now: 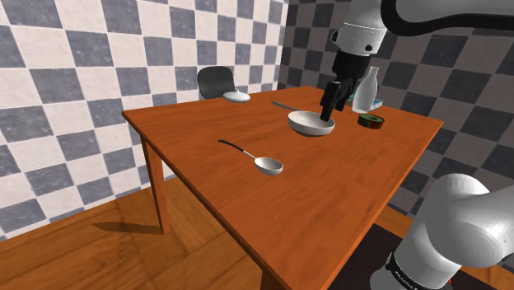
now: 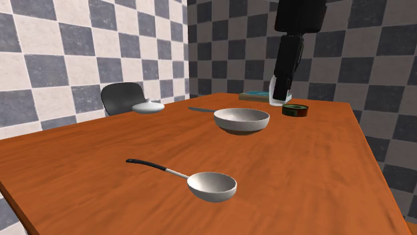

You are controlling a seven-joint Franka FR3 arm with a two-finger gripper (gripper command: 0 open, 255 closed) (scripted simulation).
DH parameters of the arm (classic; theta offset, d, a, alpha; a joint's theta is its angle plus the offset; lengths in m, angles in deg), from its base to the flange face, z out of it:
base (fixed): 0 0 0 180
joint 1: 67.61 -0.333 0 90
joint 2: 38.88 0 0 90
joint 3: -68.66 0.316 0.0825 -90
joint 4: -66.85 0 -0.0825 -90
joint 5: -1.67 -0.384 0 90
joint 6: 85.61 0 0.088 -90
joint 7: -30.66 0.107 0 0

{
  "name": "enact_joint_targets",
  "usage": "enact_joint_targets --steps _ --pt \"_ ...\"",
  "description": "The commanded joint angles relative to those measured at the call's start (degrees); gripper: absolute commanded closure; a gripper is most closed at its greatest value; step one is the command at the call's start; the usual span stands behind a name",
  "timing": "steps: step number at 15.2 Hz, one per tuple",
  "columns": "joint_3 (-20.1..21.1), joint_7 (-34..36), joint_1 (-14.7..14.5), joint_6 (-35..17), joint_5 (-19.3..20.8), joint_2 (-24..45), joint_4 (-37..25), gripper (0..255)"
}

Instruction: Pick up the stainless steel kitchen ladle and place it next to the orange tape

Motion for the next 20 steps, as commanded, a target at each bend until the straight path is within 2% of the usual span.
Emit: enact_joint_targets --steps 1,10,20 --pt "0.0 0.0 0.0 0.0 0.0 0.0 0.0 0" --pt "3.2 6.9 -1.2 -8.9 -6.6 17.5 -5.3 0" --pt "6.0 12.7 -2.7 -15.3 -12.0 38.5 -17.1 0"
